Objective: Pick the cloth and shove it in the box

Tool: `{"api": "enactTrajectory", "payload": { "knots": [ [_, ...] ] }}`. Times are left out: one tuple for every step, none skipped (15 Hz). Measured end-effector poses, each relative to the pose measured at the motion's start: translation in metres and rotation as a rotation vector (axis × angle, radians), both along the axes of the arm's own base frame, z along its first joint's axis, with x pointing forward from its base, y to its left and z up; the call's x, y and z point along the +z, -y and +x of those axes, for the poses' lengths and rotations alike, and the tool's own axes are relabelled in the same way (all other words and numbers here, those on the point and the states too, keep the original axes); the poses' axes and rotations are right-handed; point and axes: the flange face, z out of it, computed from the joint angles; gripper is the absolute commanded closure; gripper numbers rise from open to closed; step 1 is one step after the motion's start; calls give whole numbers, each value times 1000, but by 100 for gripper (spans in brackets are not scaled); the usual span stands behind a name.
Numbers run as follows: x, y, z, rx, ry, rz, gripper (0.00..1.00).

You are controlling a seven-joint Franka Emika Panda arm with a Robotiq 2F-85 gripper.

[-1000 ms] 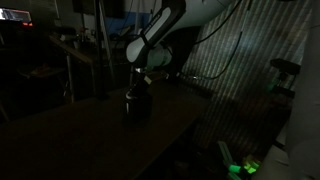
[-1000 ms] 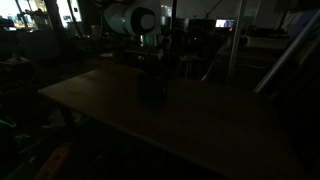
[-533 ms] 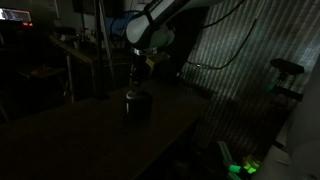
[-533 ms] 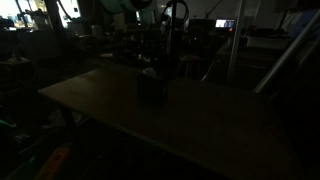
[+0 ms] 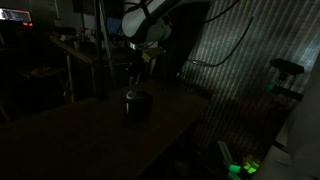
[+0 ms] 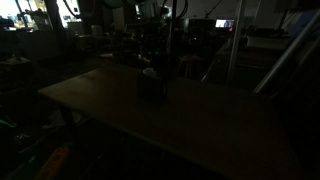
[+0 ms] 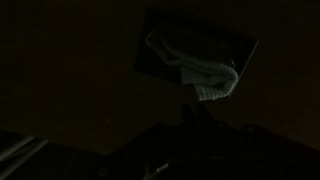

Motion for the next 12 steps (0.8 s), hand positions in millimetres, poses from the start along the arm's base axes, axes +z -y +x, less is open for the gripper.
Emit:
{"api": "enactTrajectory", "payload": {
  "knots": [
    [-4,-3,2,5,-5,1,87],
    [-8,-7,3,11,-11,2,87],
    [-11,-9,4,14,-17,3,87],
    [-15,-11,5,17,-23,5,87],
    [-19,-12,5,18,-29,7,87],
    [-23,-13,6,17,-35,10,87],
    [-27,-13,6,14,-41,14,87],
    [-31,-13,7,12,-46,18,87],
    [-34,-14,7,8,-52,23,87],
    [-37,-14,7,3,-57,30,87],
    [-41,-14,7,-2,-63,38,87],
    [-45,-15,7,-8,-68,47,87]
  ]
}}
